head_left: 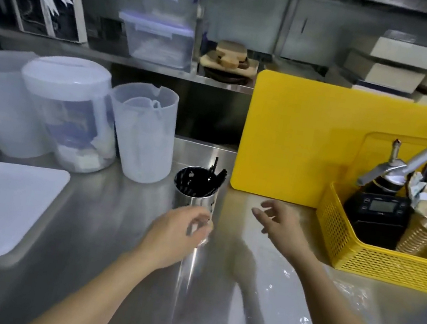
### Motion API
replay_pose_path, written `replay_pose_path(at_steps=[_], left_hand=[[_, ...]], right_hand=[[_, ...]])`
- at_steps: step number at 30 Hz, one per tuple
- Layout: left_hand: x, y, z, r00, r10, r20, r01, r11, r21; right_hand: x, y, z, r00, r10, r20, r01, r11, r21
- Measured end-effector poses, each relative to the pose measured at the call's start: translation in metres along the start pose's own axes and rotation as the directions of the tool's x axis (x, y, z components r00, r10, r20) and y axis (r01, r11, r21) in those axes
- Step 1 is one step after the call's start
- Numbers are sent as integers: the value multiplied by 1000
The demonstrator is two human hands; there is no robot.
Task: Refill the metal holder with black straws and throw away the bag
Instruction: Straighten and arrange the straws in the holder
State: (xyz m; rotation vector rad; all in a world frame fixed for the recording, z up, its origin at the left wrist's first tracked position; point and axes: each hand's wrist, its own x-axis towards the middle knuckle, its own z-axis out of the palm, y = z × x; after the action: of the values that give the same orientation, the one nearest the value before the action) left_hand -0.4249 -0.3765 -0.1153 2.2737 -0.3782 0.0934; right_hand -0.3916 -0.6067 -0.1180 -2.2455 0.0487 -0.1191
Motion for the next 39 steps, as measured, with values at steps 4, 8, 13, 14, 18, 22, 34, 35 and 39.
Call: replay_pose_path(at_steps=[4, 8, 13, 14, 18, 22, 34, 35, 39], left_hand=[[12, -22, -22, 984, 48, -172, -59, 997, -59], [25, -41, -27, 950, 104, -294, -110, 994, -4], [46, -49, -22, 964, 164, -210, -153, 986, 66], [50, -51, -21, 969, 163, -188, -152, 986, 74], [64, -55, -20, 971, 198, -136, -185, 978, 100], [75, -60, -25, 970, 229, -84, -216, 967, 137], [71, -66, -19, 980, 198, -24, -195, 978, 75], [67, -64, -17, 978, 205, -44, -199, 974, 105], [54, -55, -14, 970, 217, -109, -192, 959, 209]], right_hand=[[2, -29, 29, 997, -70, -19, 71, 996, 59], [8, -43, 55, 994, -69, -82, 73, 996, 48], [17, -51, 77, 991, -12, -132, 25, 995, 97], [19, -51, 80, 991, -1, -137, 16, 994, 104], [24, -50, 88, 985, 27, -168, -7, 993, 121], [27, -47, 94, 980, 19, -200, 4, 993, 116], [46, -47, 97, 982, -17, -186, 43, 990, 135], [48, -46, 96, 985, -25, -173, 49, 989, 139], [56, -41, 87, 994, -76, -84, 88, 984, 154]])
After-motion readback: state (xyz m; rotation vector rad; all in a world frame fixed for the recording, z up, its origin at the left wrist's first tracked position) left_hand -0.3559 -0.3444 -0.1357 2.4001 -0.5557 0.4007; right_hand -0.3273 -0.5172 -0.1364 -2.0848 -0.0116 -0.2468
